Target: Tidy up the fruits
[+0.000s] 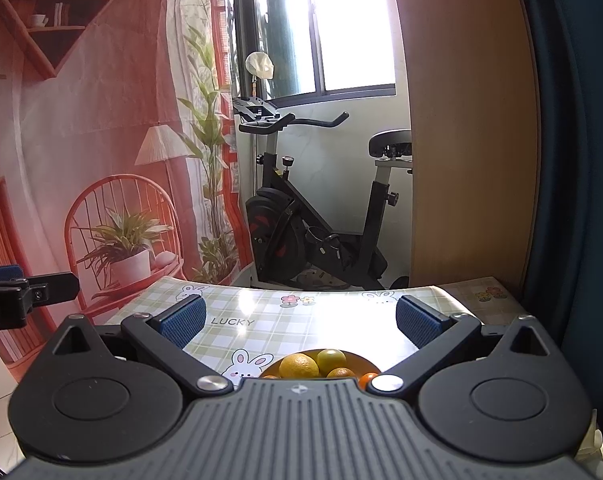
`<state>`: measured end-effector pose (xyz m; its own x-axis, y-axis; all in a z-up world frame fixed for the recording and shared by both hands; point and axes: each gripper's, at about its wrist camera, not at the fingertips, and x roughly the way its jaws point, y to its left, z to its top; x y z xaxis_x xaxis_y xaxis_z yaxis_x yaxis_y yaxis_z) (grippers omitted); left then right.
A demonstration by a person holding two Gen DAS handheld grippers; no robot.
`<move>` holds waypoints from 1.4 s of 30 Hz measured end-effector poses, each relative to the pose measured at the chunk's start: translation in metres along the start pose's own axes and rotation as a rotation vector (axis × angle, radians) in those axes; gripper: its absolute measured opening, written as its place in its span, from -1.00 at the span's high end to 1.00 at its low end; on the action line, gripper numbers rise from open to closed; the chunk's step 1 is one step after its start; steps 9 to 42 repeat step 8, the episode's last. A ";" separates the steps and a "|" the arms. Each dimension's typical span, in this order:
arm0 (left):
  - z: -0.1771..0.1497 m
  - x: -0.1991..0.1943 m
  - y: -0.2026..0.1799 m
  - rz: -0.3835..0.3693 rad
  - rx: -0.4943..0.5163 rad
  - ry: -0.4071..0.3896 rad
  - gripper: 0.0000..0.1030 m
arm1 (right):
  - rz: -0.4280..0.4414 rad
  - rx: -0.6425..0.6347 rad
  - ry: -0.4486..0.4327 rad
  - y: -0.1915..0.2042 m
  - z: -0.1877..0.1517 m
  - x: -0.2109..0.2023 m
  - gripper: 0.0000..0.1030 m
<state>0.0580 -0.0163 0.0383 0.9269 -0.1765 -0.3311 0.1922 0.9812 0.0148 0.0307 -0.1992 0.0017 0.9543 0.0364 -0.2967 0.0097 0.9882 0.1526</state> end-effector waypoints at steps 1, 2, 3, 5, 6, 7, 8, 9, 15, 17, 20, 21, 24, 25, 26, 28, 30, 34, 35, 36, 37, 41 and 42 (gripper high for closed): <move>0.000 -0.001 0.000 0.002 -0.001 -0.001 -0.94 | 0.000 0.001 -0.001 -0.001 0.000 -0.001 -1.00; 0.000 -0.001 0.000 0.003 -0.002 -0.003 -0.94 | 0.000 0.001 -0.003 0.000 0.000 -0.001 -1.00; 0.000 -0.002 0.000 0.004 -0.002 -0.005 -0.94 | 0.000 0.001 -0.002 0.000 0.000 -0.001 -1.00; 0.000 -0.003 -0.001 0.006 -0.003 -0.008 -0.94 | 0.000 0.002 -0.005 -0.001 0.000 -0.002 -1.00; 0.001 -0.003 -0.002 0.006 -0.003 -0.008 -0.94 | 0.000 0.003 -0.005 -0.001 0.000 -0.002 -1.00; 0.000 -0.003 -0.002 0.006 -0.003 -0.008 -0.94 | 0.000 0.004 -0.005 -0.001 0.000 -0.002 -1.00; 0.000 -0.003 -0.002 0.007 -0.003 -0.007 -0.94 | 0.000 0.004 -0.005 -0.001 0.000 -0.002 -1.00; 0.000 -0.003 -0.002 0.007 -0.003 -0.007 -0.94 | 0.000 0.004 -0.005 -0.001 0.000 -0.002 -1.00; 0.000 -0.003 -0.002 0.007 -0.003 -0.007 -0.94 | 0.000 0.004 -0.005 -0.001 0.000 -0.002 -1.00; 0.000 -0.003 -0.002 0.007 -0.003 -0.007 -0.94 | 0.000 0.004 -0.005 -0.001 0.000 -0.002 -1.00; 0.000 -0.003 -0.002 0.007 -0.003 -0.007 -0.94 | 0.000 0.004 -0.005 -0.001 0.000 -0.002 -1.00; 0.000 -0.003 -0.002 0.007 -0.003 -0.007 -0.94 | 0.000 0.004 -0.005 -0.001 0.000 -0.002 -1.00; 0.000 -0.003 -0.002 0.007 -0.003 -0.007 -0.94 | 0.000 0.004 -0.005 -0.001 0.000 -0.002 -1.00; 0.000 -0.003 -0.002 0.007 -0.003 -0.007 -0.94 | 0.000 0.004 -0.005 -0.001 0.000 -0.002 -1.00; 0.000 -0.003 -0.002 0.007 -0.003 -0.007 -0.94 | 0.000 0.004 -0.005 -0.001 0.000 -0.002 -1.00; 0.000 -0.003 -0.002 0.007 -0.003 -0.007 -0.94 | 0.000 0.004 -0.005 -0.001 0.000 -0.002 -1.00; 0.000 -0.003 -0.002 0.007 -0.003 -0.007 -0.94 | 0.000 0.004 -0.005 -0.001 0.000 -0.002 -1.00; 0.000 -0.003 -0.002 0.007 -0.003 -0.007 -0.94 | 0.000 0.004 -0.005 -0.001 0.000 -0.002 -1.00; 0.000 -0.003 -0.002 0.007 -0.003 -0.007 -0.94 | 0.000 0.004 -0.005 -0.001 0.000 -0.002 -1.00; 0.000 -0.003 -0.002 0.007 -0.003 -0.007 -0.94 | 0.000 0.004 -0.005 -0.001 0.000 -0.002 -1.00; 0.000 -0.003 -0.002 0.007 -0.003 -0.007 -0.94 | 0.000 0.004 -0.005 -0.001 0.000 -0.002 -1.00; 0.000 -0.003 -0.002 0.007 -0.003 -0.007 -0.94 | 0.000 0.004 -0.005 -0.001 0.000 -0.002 -1.00; 0.000 -0.003 -0.002 0.007 -0.003 -0.007 -0.94 | 0.000 0.004 -0.005 -0.001 0.000 -0.002 -1.00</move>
